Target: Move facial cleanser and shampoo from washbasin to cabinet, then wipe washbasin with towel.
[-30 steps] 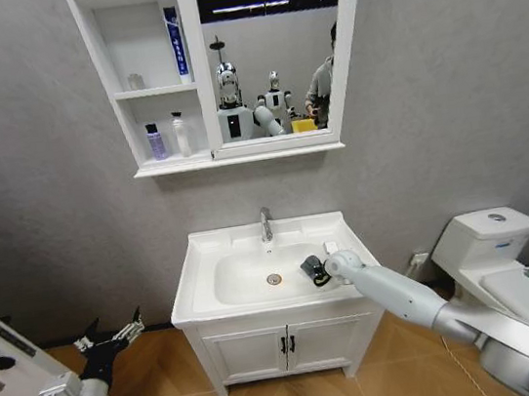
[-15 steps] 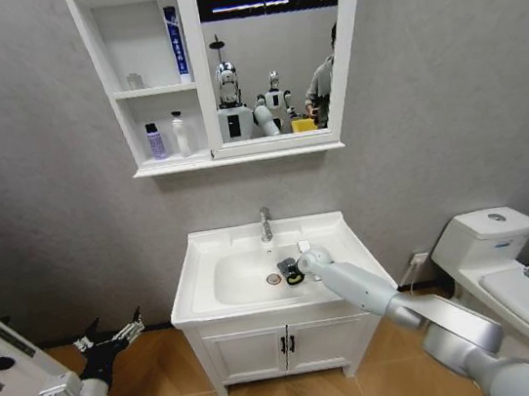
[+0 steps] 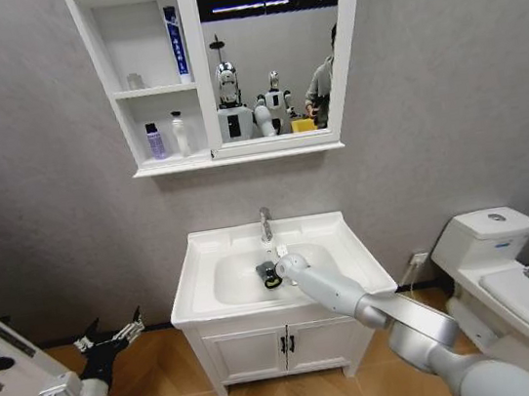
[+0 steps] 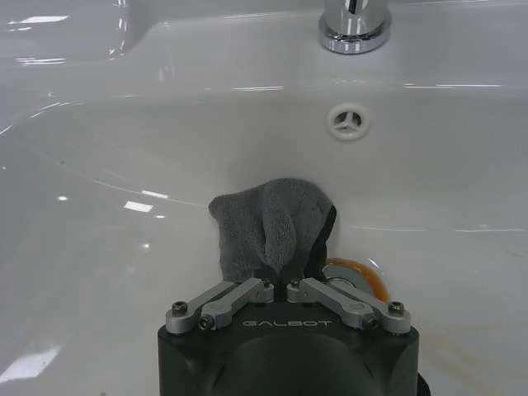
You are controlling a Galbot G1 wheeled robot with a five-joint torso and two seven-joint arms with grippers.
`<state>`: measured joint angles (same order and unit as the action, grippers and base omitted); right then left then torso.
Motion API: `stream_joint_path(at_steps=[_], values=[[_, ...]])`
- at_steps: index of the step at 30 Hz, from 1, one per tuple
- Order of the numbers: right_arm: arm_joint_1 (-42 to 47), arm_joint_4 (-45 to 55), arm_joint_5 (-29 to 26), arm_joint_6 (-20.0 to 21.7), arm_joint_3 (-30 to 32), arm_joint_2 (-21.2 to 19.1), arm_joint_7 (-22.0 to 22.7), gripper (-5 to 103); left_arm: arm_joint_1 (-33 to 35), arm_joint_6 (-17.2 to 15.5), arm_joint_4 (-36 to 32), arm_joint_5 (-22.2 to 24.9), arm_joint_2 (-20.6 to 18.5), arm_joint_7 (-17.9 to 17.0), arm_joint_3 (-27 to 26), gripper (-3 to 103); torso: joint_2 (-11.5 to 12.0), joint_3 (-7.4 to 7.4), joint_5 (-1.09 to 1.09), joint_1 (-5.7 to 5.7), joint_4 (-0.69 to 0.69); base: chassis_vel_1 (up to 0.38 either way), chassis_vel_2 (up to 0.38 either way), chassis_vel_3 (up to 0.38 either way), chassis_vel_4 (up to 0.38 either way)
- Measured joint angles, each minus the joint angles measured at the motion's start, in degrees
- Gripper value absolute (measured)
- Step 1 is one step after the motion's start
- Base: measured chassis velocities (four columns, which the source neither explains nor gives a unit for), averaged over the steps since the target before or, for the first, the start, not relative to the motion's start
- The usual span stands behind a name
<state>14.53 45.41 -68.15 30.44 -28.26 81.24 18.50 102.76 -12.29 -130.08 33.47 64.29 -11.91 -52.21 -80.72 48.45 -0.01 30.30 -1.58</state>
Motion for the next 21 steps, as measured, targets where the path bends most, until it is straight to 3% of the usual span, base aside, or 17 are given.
stream_joint_path(at_steps=[6,9,17,21], values=[[0.27,-1.85,0.99,-0.11,-0.27,1.28,-0.29,2,0.00,0.00,0.00,0.00,0.00,0.00,0.00,100,0.00,-0.01,0.00,0.00,0.01,0.000,0.000,0.000,0.000],[1.31,-0.86,1.12,0.04,-0.61,0.09,0.09,2,0.00,0.00,0.00,0.00,0.00,0.00,0.00,100,0.00,-0.01,0.01,0.00,0.01,0.000,0.000,0.000,0.000],[5.10,8.50,-2.48,2.53,0.19,-6.23,5.47,2,0.00,0.00,0.00,0.00,0.00,0.00,0.00,100,0.00,-0.01,0.02,-0.01,0.01,0.000,0.000,0.000,0.000],[5.42,13.91,-5.33,3.98,0.85,-15.09,7.37,2,0.00,0.00,0.00,0.00,0.00,0.00,0.00,100,0.00,-0.01,0.02,-0.01,-0.02,0.000,0.000,0.000,0.000]])
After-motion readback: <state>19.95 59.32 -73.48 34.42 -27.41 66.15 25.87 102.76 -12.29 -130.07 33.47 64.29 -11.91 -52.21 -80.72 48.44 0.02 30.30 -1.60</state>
